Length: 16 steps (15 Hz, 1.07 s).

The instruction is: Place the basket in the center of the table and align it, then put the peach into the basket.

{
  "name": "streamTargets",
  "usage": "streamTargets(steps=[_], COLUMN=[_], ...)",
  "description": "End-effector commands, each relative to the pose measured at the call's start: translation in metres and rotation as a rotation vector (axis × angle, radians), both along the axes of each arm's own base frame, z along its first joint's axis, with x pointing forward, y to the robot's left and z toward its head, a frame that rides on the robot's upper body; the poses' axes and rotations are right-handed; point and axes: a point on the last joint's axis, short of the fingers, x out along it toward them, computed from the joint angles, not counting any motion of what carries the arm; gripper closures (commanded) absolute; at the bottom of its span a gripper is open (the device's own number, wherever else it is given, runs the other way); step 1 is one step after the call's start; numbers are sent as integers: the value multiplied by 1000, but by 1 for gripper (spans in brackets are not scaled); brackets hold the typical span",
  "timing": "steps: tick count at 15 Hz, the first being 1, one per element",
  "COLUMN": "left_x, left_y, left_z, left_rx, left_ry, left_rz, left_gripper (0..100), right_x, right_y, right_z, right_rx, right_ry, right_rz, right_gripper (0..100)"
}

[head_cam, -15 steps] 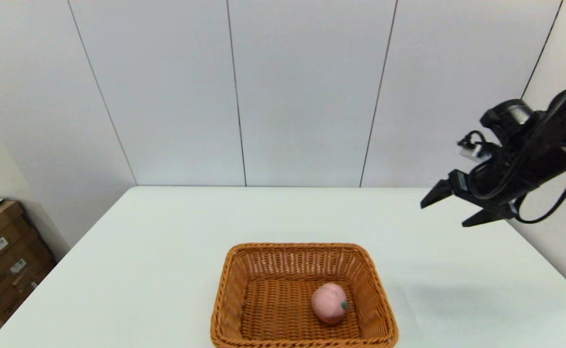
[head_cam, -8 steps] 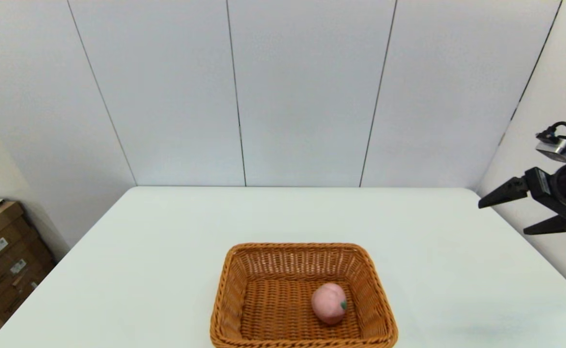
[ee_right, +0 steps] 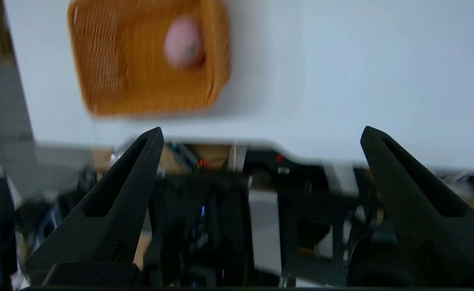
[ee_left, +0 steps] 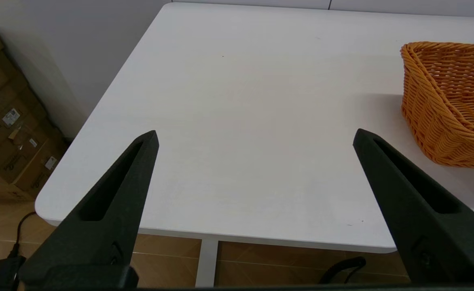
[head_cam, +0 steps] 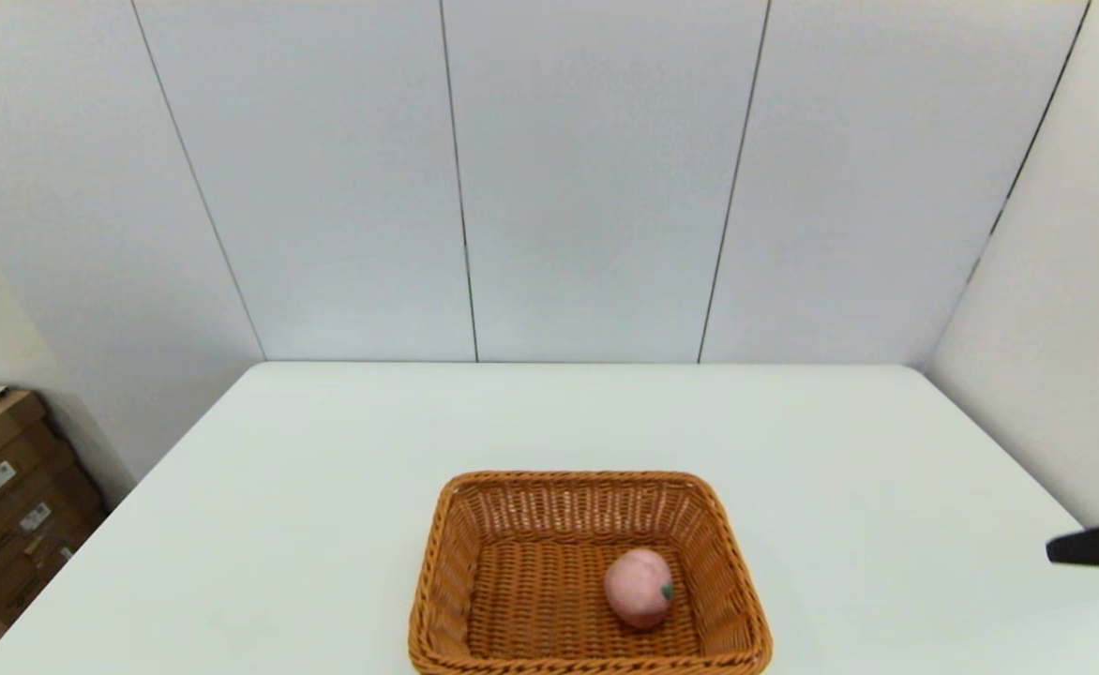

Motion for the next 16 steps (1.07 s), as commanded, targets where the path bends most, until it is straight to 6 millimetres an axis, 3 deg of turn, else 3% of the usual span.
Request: streamTargets(steps=[1, 5, 10, 16], left_x=[0, 0, 0, 0], left_y=[0, 0, 0, 0], left_z=[0, 0, 0, 0], left_rx=[0, 0, 0, -2], left_ry=[1, 1, 1, 1], left_rz=[1, 1, 1, 1], left_gripper=[0, 0, 0, 0], right_x=[-82, -121, -149, -162], right_y=[17, 20, 20, 18], right_z=[-12, -46, -78, -98], right_rx=[-1, -8, -12, -23], right_ry=[-110, -145, -236, -264], right_rz=[111, 127, 176, 188], right_gripper=[0, 0, 0, 0])
